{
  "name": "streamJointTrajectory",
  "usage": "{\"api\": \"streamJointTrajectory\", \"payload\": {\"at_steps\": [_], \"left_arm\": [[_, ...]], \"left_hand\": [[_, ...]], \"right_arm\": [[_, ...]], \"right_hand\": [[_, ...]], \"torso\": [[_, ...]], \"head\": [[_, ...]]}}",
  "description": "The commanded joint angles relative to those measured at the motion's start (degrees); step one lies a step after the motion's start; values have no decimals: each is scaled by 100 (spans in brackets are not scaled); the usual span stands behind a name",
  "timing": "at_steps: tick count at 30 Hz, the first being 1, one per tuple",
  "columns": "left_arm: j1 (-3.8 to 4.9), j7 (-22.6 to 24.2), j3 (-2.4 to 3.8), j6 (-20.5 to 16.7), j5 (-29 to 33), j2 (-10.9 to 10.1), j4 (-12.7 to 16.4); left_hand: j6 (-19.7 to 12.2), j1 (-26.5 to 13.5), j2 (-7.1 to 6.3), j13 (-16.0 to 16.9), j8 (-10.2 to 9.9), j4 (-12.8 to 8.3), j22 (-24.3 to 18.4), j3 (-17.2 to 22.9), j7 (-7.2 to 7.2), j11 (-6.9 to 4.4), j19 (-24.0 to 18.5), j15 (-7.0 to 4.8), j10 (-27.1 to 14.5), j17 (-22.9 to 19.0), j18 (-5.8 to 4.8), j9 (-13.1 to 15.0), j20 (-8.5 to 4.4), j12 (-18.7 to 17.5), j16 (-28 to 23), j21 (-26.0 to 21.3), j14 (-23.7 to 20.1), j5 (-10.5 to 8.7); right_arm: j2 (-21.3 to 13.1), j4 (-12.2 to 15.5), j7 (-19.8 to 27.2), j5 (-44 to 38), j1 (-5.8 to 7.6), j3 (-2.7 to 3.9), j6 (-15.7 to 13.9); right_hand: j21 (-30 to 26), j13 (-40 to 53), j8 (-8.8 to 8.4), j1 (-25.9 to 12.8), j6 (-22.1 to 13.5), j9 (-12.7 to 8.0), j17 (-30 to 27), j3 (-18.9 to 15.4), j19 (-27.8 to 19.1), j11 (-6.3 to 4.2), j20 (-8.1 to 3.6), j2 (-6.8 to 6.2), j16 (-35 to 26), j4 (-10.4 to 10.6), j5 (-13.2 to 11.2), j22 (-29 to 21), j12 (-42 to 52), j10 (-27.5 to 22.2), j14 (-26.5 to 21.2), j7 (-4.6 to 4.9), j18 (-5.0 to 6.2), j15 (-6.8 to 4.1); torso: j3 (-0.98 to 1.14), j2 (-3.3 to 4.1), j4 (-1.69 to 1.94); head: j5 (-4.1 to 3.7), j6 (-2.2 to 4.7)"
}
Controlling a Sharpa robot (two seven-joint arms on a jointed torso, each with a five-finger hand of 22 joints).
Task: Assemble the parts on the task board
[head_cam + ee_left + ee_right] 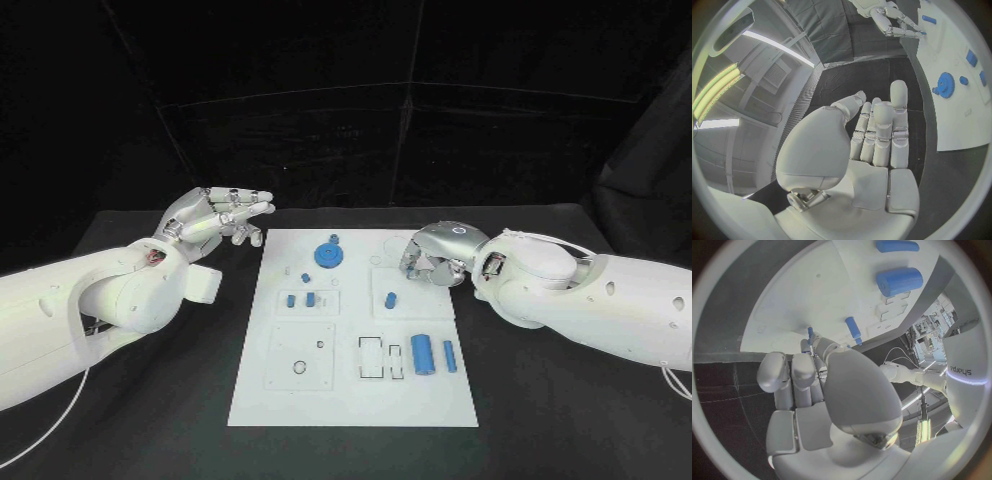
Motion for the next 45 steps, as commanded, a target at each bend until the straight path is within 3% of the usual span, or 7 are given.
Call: {"api": "streamJointTrajectory", "payload": {"at_steps": [1, 3, 12, 20, 25, 36, 45], "left_arm": [[6, 26, 4, 54, 35, 2, 2], [6, 22, 4, 55, 35, 4, 0], [6, 19, 3, 51, 35, 18, -3], [6, 19, -6, 54, 35, 115, -23], [6, 20, -61, 56, 35, 198, -28], [9, 9, -109, 41, 36, 362, -90], [11, 0, -144, 50, 36, 428, -110]], "left_hand": [[-50, 13, 30, -9, 37, -13, -12, -33, 19, -5, -49, -8, -56, -15, 70, -9, -3, 22, -31, -35, -46, 7], [-59, 11, 31, -10, 36, -12, -15, -37, 24, -2, -49, -6, -65, -20, 69, -11, -2, 24, -33, -38, -49, 6], [-72, 10, 31, -12, 34, -12, -20, -43, 29, 4, -49, -2, -80, -22, 68, -12, 0, 27, -33, -44, -52, 6], [-78, 10, 33, -13, 33, -11, -22, -45, 32, 5, -49, 0, -87, -25, 68, -13, 1, 29, -34, -46, -53, 6], [-84, 9, 35, -14, 32, -10, -24, -47, 34, 8, -49, 1, -92, -34, 67, -13, 2, 31, -38, -48, -57, 6], [-106, 2, 28, -17, 31, -8, -32, -65, 43, 16, -49, 8, -118, -53, 66, -14, 7, 39, -45, -58, -67, 3], [-111, -1, 26, -17, 31, -7, -34, -70, 45, 18, -49, 10, -124, -57, 65, -14, 9, 42, -47, -61, -70, 3]], "right_arm": [[-56, 80, -17, 87, 10, 4, -365], [-119, 166, -17, 142, 11, 6, -398], [-336, 795, 64, 348, 15, 19, -588], [-3, 1208, 257, 439, 11, 20, -713], [383, 1155, 335, 431, -13, 16, -672], [1125, 701, 371, 305, -520, 9, -375], [1388, 438, 333, 148, -712, 6, -212]], "right_hand": [[37, -4, -19, -44, -1, 1, -5, 27, -24, -78, -1, 7, 18, 2, 15, 5, -10, 106, 79, 25, -92, 16], [58, 0, -15, -305, 19, 7, -32, 494, -27, -80, 2, -151, 70, -117, 14, 23, 1, 124, 75, 31, -93, 20], [69, 0, -17, -337, 16, 7, -26, 553, -19, -78, 2, -176, 86, -145, 17, 39, 0, 120, 76, 34, -96, 21], [81, -2, -22, -362, 2, 5, -19, 627, -10, -71, 5, -200, 106, -187, 27, 56, -6, 106, 78, 42, -99, 25], [85, -2, -22, -373, -1, 4, -27, 649, -8, -67, 6, -203, 105, -197, 30, 62, -8, 101, 77, 47, -100, 28], [79, -3, -24, -406, -10, 3, -40, 678, -18, -59, 11, -206, 105, -205, 32, 47, -11, 89, 75, 54, -97, 33], [81, -2, -24, -433, -15, 3, -48, 684, -18, -56, 14, -218, 105, -209, 31, 49, -10, 86, 73, 58, -98, 37]], "torso": [[-2, 3, 6], [-7, 4, 8], [-12, 2, 8], [-15, 8, 16], [-17, 5, -3], [-16, 1, 12], [-24, -1, 12]], "head": [[-1, 1], [-2, 0], [34, -15], [145, -42], [246, -77], [420, -125], [517, -165]]}}
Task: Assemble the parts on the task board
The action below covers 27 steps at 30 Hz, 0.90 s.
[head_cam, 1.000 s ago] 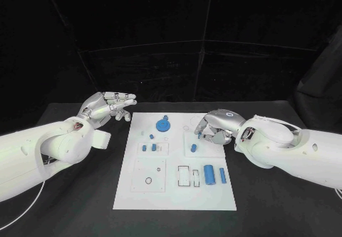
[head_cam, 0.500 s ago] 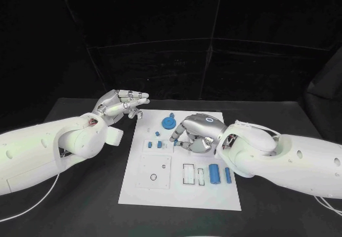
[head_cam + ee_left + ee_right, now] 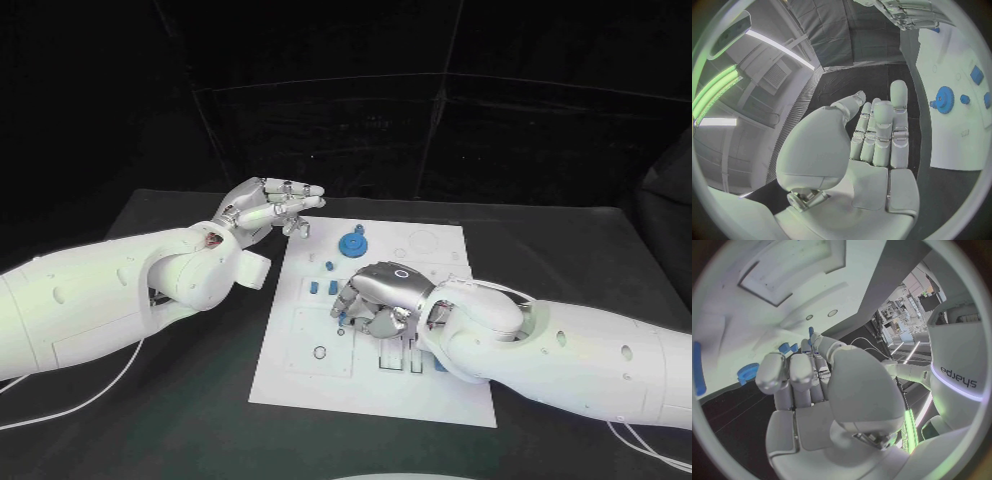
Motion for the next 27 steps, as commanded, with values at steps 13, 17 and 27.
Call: {"api": "streamJointTrajectory", "payload": {"at_steps": [13, 17, 27], "left_arm": [[9, 13, -5, 77, 29, 53, -42], [9, 9, -6, 85, 29, 55, -55], [9, 1, -6, 94, 29, 46, -71]], "left_hand": [[-45, -18, 22, -9, 35, 3, -17, -65, 13, 25, -49, 18, -60, -21, 68, -8, 15, 34, -27, -51, -37, 0], [-47, -20, 22, -9, 35, 4, -18, -68, 13, 26, -49, 19, -62, -22, 68, -8, 15, 35, -28, -53, -38, -1], [-51, -22, 24, -9, 35, 6, -20, -72, 14, 27, -49, 20, -67, -27, 68, -8, 16, 38, -29, -55, -40, 0]], "right_arm": [[168, -134, -36, -419, -94, 1, 195], [163, -135, -49, -455, -97, 1, 242], [81, -63, -76, -562, -100, 2, 191]], "right_hand": [[19, 10, -26, -62, -2, 1, -5, 32, -18, -6, 17, -17, 32, -12, 22, 3, 38, 31, 73, 35, -100, 38], [19, 10, -26, -62, -2, 1, -5, 32, -18, -6, 17, -17, 32, -12, 22, 3, 38, 31, 73, 35, -100, 38], [20, 11, -25, -63, -3, 2, -5, 40, -18, -6, 18, -19, 34, -19, 25, 4, 39, 31, 73, 34, -100, 38]], "torso": [[1, 7, -2], [0, 7, 0], [3, 8, 0]], "head": [[74, -29], [69, -22], [63, -43]]}}
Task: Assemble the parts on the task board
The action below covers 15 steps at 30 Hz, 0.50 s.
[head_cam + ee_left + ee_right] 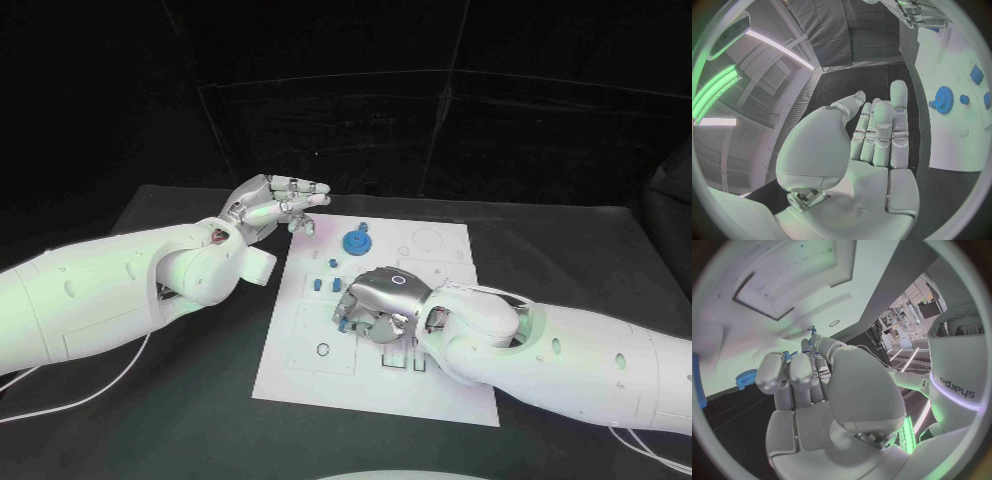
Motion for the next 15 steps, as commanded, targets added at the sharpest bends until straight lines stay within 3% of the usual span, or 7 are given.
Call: {"api": "streamJointTrajectory", "payload": {"at_steps": [1, 15], "left_arm": [[9, 17, 4, 75, 27, -2, -6], [8, -3, 4, 103, 27, -4, -36]], "left_hand": [[-31, -22, 24, -5, 35, 8, -8, -41, -6, 6, -30, -2, -47, -9, 68, -9, -3, 38, -29, -32, -20, 0], [-31, -22, 24, -5, 35, 8, -8, -41, -6, 6, -30, -2, -47, -9, 68, -9, -3, 38, -29, -32, -20, 0]], "right_arm": [[-44, 64, -33, -151, -1, -2, -3], [-110, 154, -57, -213, -2, -2, -40]], "right_hand": [[20, 7, -25, -56, -3, 1, -6, 22, -18, -6, 18, -10, 35, -1, 25, 4, 13, 31, 73, 35, -100, 38], [22, 11, -17, -68, 8, 5, -4, 34, -19, -9, 19, -19, 42, -18, 25, 5, 23, 44, 73, 32, -99, 37]], "torso": [[1, 0, -4], [-2, 3, 1]], "head": [[0, -7], [-6, -15]]}}
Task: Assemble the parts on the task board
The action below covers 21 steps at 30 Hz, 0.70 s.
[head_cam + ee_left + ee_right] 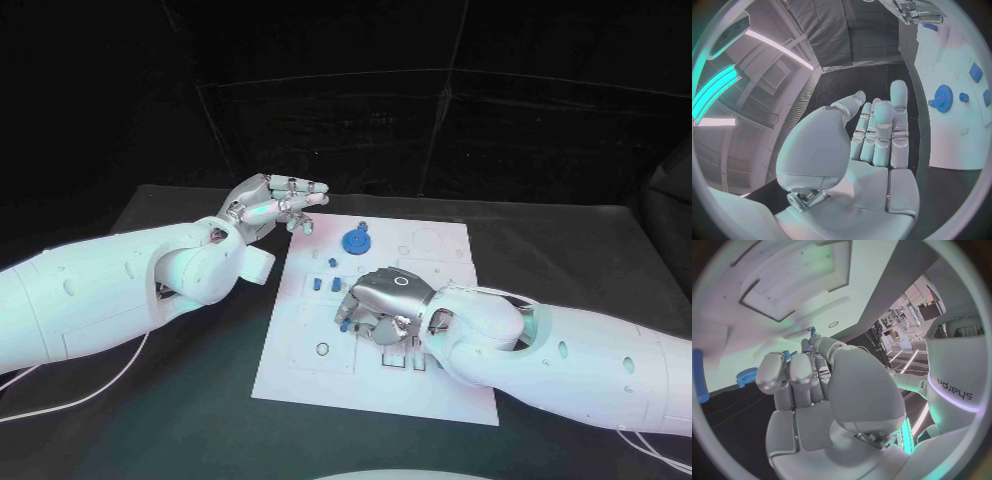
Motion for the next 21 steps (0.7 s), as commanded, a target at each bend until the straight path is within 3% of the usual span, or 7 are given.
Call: {"api": "streamJointTrajectory", "payload": {"at_steps": [1, 21], "left_arm": [[8, 9, 4, 84, 26, 0, 0], [8, -29, 4, 118, 26, -7, 8]], "left_hand": [[-31, -22, 24, -6, 35, 8, -8, -41, -6, 6, -30, -2, -47, -10, 68, -9, -3, 38, -29, -32, -20, 0], [-43, -21, 30, -6, 36, 10, -13, -48, -3, 9, -30, 1, -59, -19, 69, -9, -1, 44, -32, -37, -25, 1]], "right_arm": [[-1, 26, -35, -96, 6, 2, -29], [99, 73, -353, -834, 6, 2, 266]], "right_hand": [[22, 11, -17, -61, 8, 5, -4, 33, -19, -9, 19, -12, 13, -16, 27, 5, 26, 44, 73, 32, -99, 37], [21, 15, -7, -157, 28, 12, -26, 20, -25, -14, 21, -51, 14, -20, 12, 1, 37, 59, 66, 26, -98, 36]], "torso": [[-3, 4, 8], [-5, 0, 8]], "head": [[-7, -3], [-13, -28]]}}
